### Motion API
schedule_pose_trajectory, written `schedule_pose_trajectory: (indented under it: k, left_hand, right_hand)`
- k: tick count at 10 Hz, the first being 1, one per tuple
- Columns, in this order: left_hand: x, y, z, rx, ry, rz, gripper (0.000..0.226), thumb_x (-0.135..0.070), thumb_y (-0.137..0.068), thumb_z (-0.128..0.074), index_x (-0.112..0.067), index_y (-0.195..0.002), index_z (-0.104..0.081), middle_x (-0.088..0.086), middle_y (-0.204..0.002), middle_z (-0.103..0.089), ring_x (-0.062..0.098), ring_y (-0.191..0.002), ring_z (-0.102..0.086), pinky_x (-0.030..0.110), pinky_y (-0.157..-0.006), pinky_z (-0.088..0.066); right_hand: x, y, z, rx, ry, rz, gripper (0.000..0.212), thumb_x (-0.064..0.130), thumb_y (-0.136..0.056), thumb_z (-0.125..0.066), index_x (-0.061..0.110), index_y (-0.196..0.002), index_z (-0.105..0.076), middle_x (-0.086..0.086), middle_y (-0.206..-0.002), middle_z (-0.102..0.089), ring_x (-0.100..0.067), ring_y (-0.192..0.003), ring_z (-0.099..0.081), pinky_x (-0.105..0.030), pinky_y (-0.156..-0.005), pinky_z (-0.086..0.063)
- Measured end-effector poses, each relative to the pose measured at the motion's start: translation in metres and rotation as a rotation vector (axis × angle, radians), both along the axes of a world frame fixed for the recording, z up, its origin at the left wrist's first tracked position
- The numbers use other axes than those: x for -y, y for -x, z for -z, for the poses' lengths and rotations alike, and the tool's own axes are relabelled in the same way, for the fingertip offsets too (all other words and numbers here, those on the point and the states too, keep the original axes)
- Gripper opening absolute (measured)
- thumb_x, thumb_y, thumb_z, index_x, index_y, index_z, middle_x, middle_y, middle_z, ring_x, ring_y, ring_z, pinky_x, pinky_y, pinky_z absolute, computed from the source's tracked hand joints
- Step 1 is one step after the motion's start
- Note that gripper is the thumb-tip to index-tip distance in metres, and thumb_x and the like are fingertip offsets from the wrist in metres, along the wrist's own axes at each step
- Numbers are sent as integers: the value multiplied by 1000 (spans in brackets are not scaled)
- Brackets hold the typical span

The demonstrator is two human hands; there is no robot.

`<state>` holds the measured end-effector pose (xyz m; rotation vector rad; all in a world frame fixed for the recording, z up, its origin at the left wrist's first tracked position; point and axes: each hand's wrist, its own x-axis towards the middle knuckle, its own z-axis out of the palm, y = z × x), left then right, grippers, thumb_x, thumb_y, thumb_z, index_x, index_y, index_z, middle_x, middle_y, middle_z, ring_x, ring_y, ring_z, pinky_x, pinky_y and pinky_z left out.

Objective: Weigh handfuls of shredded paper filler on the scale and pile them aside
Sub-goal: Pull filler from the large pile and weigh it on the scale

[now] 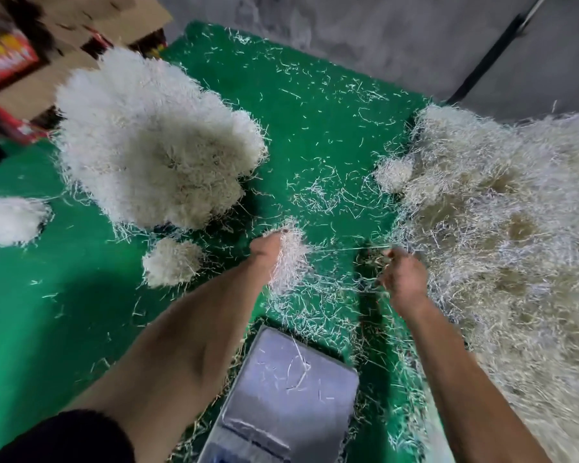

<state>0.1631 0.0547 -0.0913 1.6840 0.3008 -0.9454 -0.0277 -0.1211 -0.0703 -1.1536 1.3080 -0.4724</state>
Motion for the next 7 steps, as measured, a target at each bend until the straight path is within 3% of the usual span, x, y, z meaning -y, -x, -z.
schedule_pose_trajectory:
  k: [1, 2, 3, 4, 5, 6, 7]
  left_hand:
    - [-23, 9, -17, -20, 27, -73, 47, -33, -104, -47, -5, -142, -53, 17, -143, -56, 35, -129, -57, 38, -92, -52]
    - [-55, 7, -39, -71, 29, -171, 50, -33, -106, -51, -1, -144, -49, 19, -147, -51, 36, -129, -55, 40, -105, -48]
    - [-84, 6, -62, -83, 124, -142, 50, -31, -108, -45, -3, -150, -42, 22, -155, -41, 38, -139, -45, 47, -118, -36]
    - [-106, 24, -99, -18, 157, -136, 56, -36, -110, -36, -6, -157, -26, 21, -165, -20, 37, -150, -25, 47, -124, -22]
    - [-125, 49, -138, 21, 200, 2, 63, -43, -109, -37, -7, -159, -24, 20, -165, -19, 36, -151, -25, 47, -124, -21]
    - [-135, 69, -171, -33, 293, 45, 55, -37, -111, -30, -7, -158, -27, 14, -165, -25, 33, -150, -29, 39, -119, -30]
    - [-137, 87, -196, -29, 393, 94, 53, -32, -112, -27, -10, -159, -22, 10, -166, -20, 30, -152, -23, 39, -118, -28]
  right_hand:
    - [6, 17, -39, 12, -5, 56, 26, 14, -109, -41, 14, -114, -67, 0, -67, -57, -8, -49, -44, -28, -56, -41]
    - [-11, 26, -49, 125, -124, 124, 24, 16, -111, -40, 9, -119, -62, -2, -73, -58, -7, -52, -47, -25, -53, -42]
    - [-40, 37, -66, 44, -74, -148, 28, 20, -110, -45, 5, -133, -52, -12, -94, -65, -16, -69, -63, -29, -63, -55]
    - [-85, 38, -82, -447, 217, -612, 60, 27, -103, -60, 8, -152, -31, -24, -126, -60, -30, -95, -68, -46, -88, -60]
    - [-125, 34, -102, -1003, 696, -794, 72, 23, -104, -55, 15, -162, -14, -17, -168, -17, -36, -134, -53, -53, -114, -43]
    - [-161, 31, -123, -929, 1035, -742, 63, 17, -104, -49, 17, -161, -22, -11, -170, -13, -34, -149, -35, -52, -123, -20]
    - [-213, 23, -144, -134, 468, -553, 63, 50, -110, -30, 5, -153, -37, -26, -156, -39, -44, -142, -42, -51, -113, -36]
